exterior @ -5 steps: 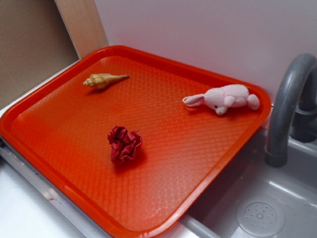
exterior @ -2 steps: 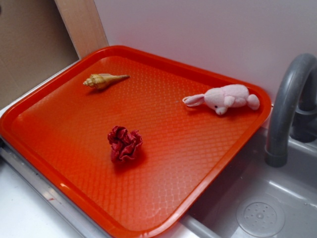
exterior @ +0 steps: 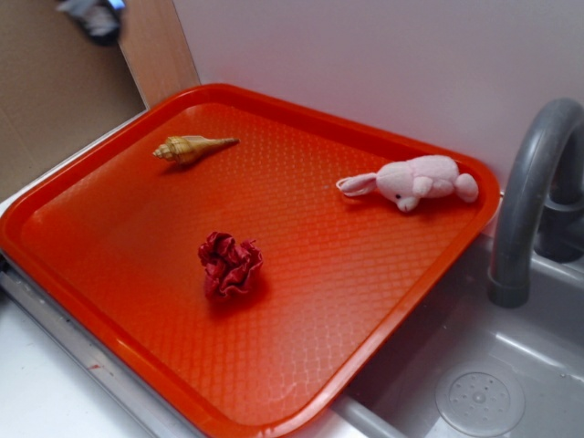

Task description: Grab the pink bunny.

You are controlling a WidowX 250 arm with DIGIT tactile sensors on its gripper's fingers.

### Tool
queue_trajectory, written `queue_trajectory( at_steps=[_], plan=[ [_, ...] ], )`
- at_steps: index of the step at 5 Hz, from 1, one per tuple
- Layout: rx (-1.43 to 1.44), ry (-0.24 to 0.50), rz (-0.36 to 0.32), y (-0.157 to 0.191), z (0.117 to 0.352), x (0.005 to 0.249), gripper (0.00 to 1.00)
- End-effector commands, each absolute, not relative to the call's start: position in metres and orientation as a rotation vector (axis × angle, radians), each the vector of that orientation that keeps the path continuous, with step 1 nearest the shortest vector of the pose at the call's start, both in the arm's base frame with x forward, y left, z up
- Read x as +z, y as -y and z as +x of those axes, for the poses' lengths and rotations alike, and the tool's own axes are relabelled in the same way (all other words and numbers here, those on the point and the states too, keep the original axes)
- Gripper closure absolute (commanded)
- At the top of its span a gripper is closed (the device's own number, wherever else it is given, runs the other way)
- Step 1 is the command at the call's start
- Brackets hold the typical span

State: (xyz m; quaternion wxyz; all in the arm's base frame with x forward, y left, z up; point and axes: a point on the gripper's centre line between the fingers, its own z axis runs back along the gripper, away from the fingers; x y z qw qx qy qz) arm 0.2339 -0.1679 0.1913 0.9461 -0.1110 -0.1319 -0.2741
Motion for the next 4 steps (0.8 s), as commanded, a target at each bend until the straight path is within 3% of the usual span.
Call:
queue_trajectory(
  at_steps=[1,2,3,4],
  plan=[
    [-0.699,0.264,-0.189,0.247,0.257,0.177,0.0],
    [-0.679,0.206,-0.101,0.274,0.262,0.156,0.0],
    [-0.698,0.209,-0.114,0.285,0.271,0.134,0.0],
    [-0.665,0.209,-0.041,0.292,0.282,0.117,0.0]
  ],
)
